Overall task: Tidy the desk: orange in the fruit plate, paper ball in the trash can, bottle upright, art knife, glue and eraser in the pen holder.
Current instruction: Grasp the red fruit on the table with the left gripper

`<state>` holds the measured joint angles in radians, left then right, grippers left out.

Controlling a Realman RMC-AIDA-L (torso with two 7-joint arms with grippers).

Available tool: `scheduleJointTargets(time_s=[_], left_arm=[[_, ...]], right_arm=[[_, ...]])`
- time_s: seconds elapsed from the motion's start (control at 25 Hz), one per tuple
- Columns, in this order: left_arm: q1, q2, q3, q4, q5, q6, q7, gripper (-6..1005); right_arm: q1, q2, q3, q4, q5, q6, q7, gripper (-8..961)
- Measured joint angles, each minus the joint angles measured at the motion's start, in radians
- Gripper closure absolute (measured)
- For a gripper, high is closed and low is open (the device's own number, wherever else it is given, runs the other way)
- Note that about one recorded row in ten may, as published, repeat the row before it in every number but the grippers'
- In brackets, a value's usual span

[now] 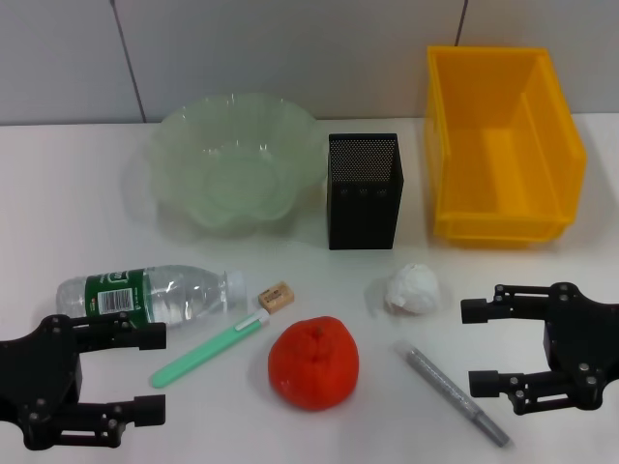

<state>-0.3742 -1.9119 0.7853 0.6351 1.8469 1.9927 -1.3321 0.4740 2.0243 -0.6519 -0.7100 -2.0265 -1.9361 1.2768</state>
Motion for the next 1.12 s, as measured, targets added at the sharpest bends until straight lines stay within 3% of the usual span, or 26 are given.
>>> scheduleJointTargets(time_s=[0.84,0.96,1.12], left_arm=[[-0.007,0.002,-0.018,0.031,0.0,-0.003,0.002,200],[-0.014,-0.011,-0.033,0.042,0.0,-0.033,0.015,200],[-0.041,-0.048,-0.022,0.042,0.009,-0.122,0.041,199]], right_arm=[[-0.014,0.005,0.011,-0.002,0.0,0.002,0.001,165],[-0.037,-0.002,0.012,-0.009,0.002,0.002,0.001,166],[-0.084,-0.02,0.013,-0.046,0.002,0.004,0.027,166]])
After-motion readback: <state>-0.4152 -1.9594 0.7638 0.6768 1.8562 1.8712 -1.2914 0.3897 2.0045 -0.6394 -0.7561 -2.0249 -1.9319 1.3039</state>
